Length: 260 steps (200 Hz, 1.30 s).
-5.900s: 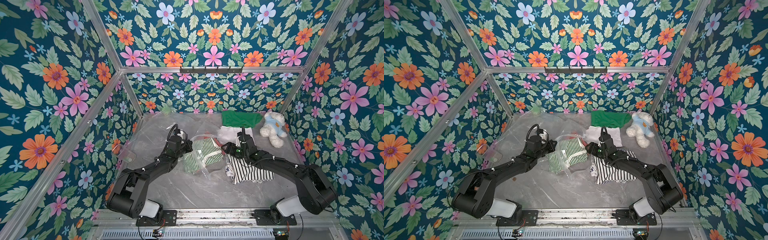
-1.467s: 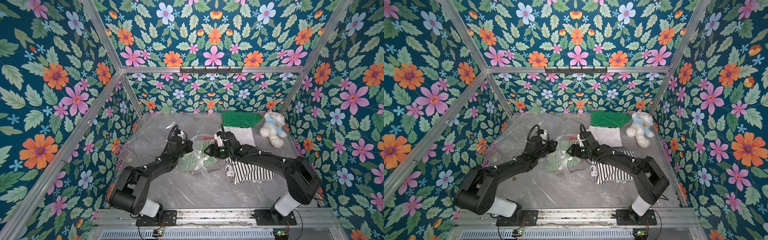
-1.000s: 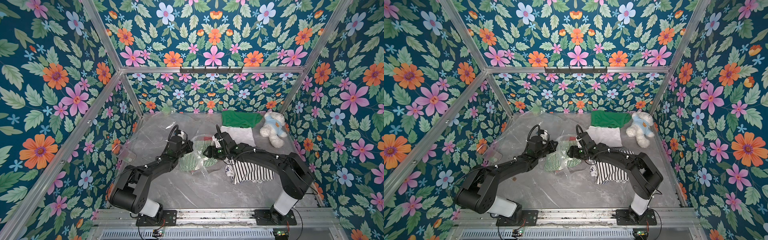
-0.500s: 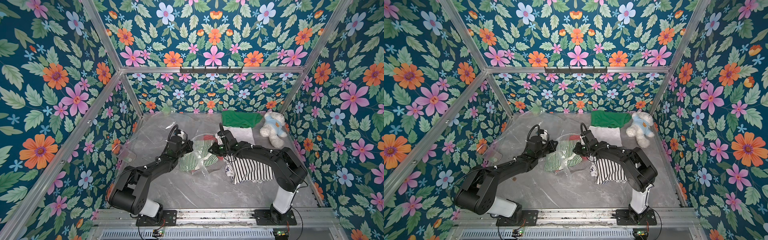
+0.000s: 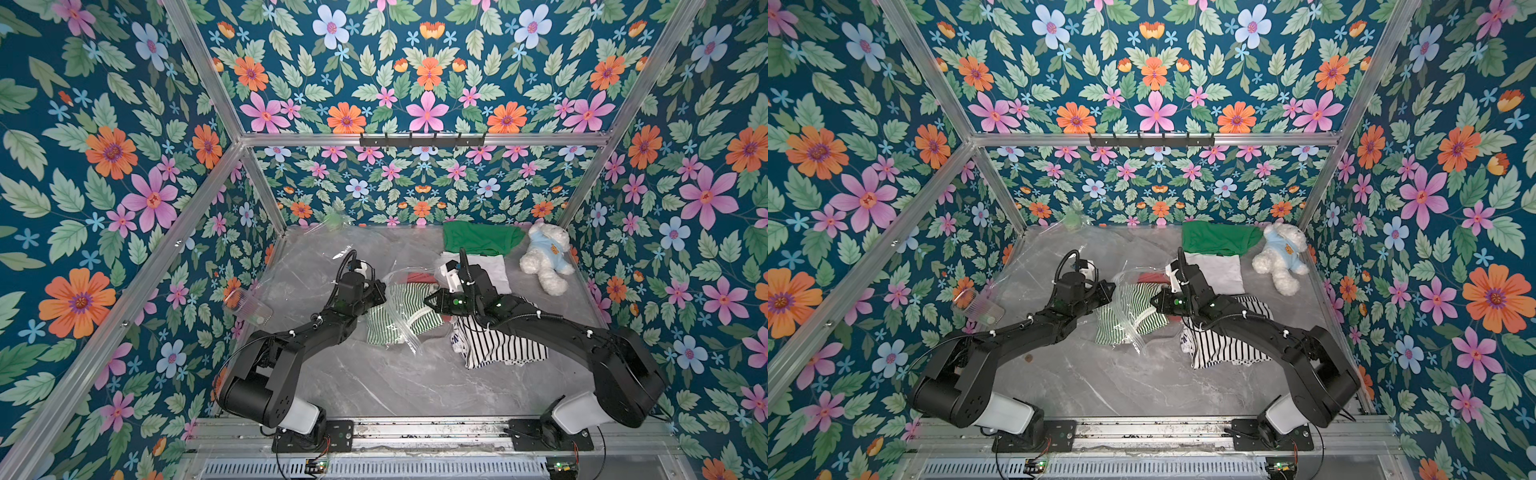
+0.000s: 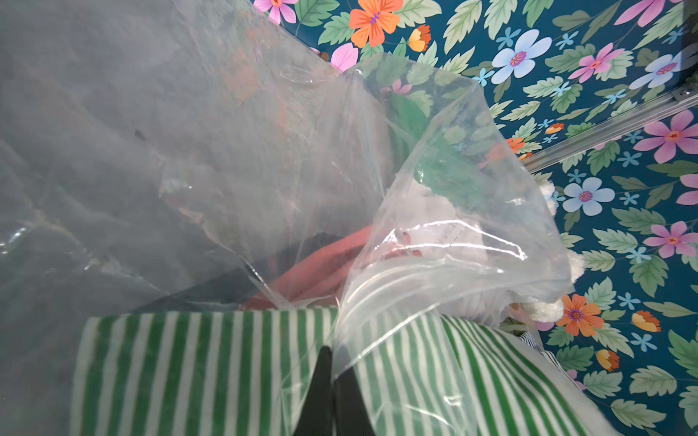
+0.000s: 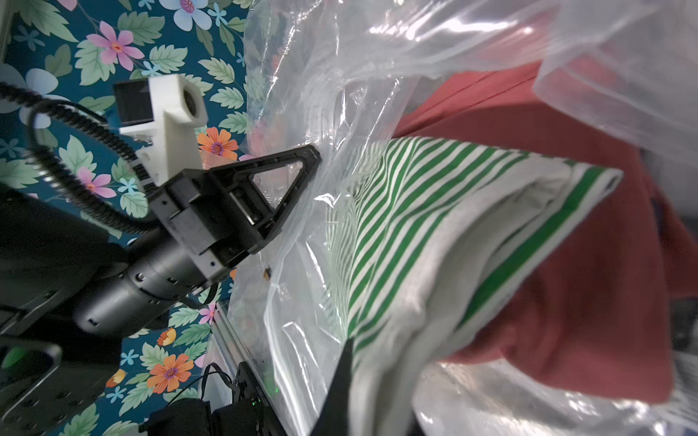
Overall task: Take the tank top out of the vacuum bag
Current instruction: Take out the tank top from the vacuum bag.
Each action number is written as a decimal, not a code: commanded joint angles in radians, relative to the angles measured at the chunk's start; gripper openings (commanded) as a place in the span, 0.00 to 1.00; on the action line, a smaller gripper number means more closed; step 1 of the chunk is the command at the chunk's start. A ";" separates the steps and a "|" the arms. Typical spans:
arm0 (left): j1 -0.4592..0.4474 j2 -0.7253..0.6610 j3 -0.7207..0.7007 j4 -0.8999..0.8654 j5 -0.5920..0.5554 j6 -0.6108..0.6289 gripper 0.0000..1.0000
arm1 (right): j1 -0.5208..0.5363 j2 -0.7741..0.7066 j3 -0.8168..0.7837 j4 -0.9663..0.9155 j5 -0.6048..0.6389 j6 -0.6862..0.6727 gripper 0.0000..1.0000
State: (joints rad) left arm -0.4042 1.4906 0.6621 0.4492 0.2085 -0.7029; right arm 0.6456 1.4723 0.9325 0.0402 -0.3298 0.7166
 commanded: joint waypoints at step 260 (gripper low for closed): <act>0.002 0.040 -0.011 0.055 -0.017 -0.017 0.00 | -0.309 -0.375 0.228 -0.927 0.136 -0.355 0.00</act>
State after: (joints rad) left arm -0.4038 1.5284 0.6567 0.4763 0.2001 -0.7120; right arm 0.3752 1.0912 1.1240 -0.7906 -0.2066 0.4240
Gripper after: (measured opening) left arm 0.048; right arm 0.100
